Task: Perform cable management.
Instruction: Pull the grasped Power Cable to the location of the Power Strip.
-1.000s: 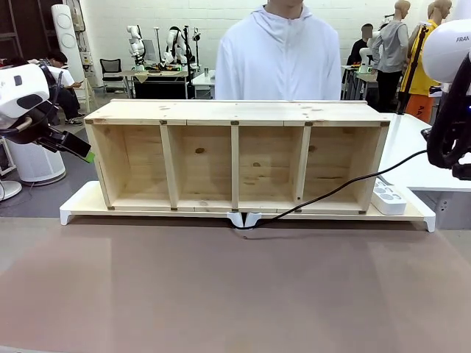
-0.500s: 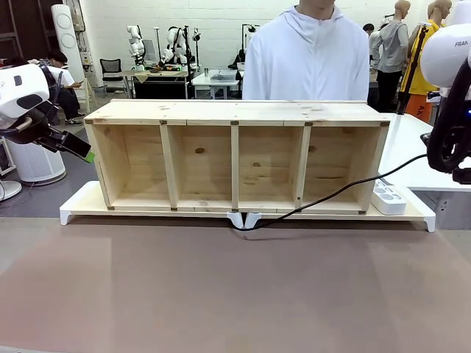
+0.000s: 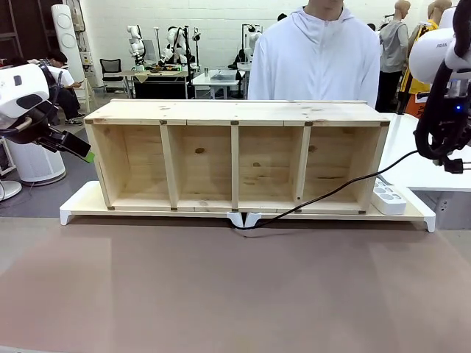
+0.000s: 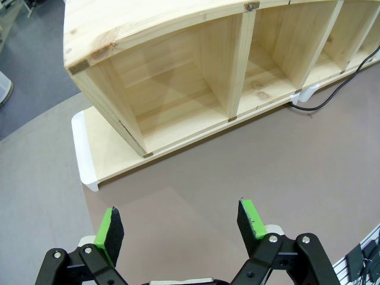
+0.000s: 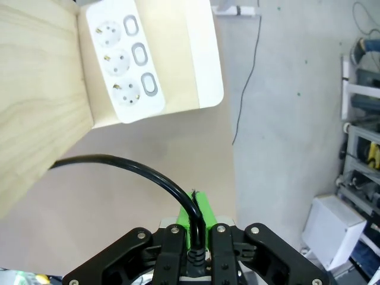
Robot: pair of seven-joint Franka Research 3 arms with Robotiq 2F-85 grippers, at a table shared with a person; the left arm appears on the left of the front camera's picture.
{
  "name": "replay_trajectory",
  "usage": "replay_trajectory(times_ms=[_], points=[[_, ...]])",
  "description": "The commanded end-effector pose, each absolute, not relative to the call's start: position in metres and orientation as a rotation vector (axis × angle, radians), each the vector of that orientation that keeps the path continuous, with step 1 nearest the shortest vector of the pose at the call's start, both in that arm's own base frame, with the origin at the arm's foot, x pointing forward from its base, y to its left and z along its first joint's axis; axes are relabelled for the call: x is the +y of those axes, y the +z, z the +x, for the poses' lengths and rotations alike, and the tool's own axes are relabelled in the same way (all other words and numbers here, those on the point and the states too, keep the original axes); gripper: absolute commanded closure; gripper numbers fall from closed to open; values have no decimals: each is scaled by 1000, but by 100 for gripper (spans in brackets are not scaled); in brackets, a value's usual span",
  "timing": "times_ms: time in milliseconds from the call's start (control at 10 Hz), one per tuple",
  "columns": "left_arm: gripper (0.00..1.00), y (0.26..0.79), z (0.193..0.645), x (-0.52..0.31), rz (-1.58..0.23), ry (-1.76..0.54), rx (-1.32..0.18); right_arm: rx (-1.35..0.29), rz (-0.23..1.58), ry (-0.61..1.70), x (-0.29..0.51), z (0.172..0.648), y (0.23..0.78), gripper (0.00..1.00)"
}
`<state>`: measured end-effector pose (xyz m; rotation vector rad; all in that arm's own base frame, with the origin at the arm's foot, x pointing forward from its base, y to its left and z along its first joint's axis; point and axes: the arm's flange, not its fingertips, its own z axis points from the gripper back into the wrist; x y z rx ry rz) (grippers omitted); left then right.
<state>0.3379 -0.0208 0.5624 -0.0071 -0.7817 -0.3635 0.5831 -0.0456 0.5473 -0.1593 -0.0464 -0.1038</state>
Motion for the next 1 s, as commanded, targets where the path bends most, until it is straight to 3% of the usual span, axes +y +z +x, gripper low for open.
replay_trajectory(times_ms=[0, 400, 900], points=[[0, 562, 338, -21, -17, -348, -778, -39, -112, -89, -46, 602, 559, 94], [0, 562, 338, -21, -17, -348, -778, -50, -90, -92, -34, 633, 559, 94], [0, 562, 338, -21, -17, -348, -778, -50, -84, -105, -37, 639, 559, 94]])
